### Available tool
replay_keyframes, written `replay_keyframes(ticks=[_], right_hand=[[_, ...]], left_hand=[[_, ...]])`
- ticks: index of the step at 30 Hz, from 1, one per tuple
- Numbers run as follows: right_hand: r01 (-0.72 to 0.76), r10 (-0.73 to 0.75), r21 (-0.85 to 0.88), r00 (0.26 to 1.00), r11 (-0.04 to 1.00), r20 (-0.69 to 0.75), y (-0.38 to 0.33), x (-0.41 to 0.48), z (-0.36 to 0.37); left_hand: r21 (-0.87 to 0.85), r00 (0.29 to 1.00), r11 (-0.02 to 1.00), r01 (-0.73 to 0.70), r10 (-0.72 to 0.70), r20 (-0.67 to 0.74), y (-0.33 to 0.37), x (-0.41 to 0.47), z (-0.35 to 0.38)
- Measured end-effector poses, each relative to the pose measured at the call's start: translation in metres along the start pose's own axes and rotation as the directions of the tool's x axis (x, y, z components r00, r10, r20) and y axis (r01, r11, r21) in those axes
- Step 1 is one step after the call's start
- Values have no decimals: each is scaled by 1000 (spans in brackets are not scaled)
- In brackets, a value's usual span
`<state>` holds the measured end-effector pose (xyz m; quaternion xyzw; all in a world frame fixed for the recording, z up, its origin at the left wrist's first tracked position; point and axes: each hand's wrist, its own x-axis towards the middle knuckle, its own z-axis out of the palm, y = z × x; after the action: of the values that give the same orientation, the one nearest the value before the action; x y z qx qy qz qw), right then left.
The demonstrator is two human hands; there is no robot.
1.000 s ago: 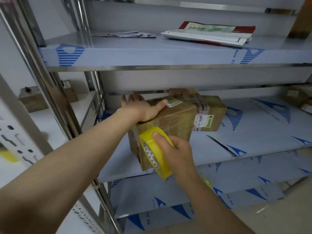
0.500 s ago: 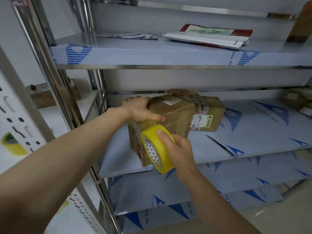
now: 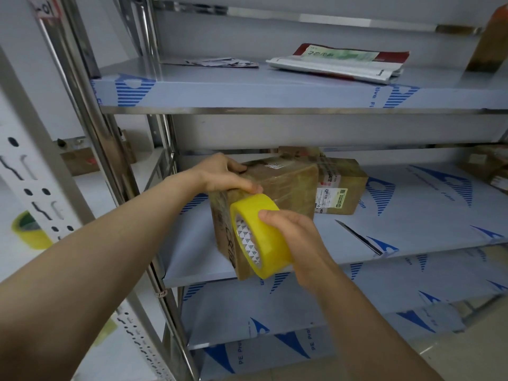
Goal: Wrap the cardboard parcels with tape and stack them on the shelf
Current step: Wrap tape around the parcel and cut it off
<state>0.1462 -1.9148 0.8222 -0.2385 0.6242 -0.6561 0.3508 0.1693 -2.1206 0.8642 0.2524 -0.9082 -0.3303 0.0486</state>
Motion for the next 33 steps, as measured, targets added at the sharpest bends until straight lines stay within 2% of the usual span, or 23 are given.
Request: replay_keyframes(ticks=[3,5,8,10,12,15,17,18,23,26,30,32,33], right_hand=[[42,-36,-30,984,999,174,-23,-6,-4],[53,-49,-11,973,999,225,-37,-3,-2],[62,-67,26,973,998,223,-57,11,3],[41,-44,25,985,999,167,-65,30,8],[22,-22,0,995,1000,98,-69,52,18],[38,-38,-87,999,995,-4,-65,87,34],[28,-29,-162,1000,986,-3,-57,109,47],[17,-18,-198,1000,980,-4,-52,119,54],[-83,67,-247,995,965,-72,-33,155,68],[-106,99,-240,994,965,-39,-17,164,59],[-116,115,-220,993,969,-17,-4,168,49],[-121,122,-195,993,973,-7,-6,169,45],[-123,126,-175,992,977,4,-6,169,43]], left_hand=[[-109,996,993,49,-41,73,2,3,-9],[-157,986,985,78,-54,156,1,3,-14],[-263,967,946,187,-131,217,-10,6,-11],[-415,960,874,252,-173,219,-22,11,0],[-619,960,734,280,-211,185,-37,20,15],[-913,940,365,184,-338,54,-63,32,41],[-987,934,147,59,-356,3,-78,35,59],[-995,932,99,26,-361,-12,-83,35,67],[-999,896,-31,-17,-445,-1,-93,43,89],[-998,872,-44,-35,-490,-9,-94,53,95],[-984,892,-151,-98,-451,-20,-90,59,100],[-980,899,-157,-125,-435,-45,-93,57,100],[-984,902,-124,-131,-426,-67,-95,56,100]])
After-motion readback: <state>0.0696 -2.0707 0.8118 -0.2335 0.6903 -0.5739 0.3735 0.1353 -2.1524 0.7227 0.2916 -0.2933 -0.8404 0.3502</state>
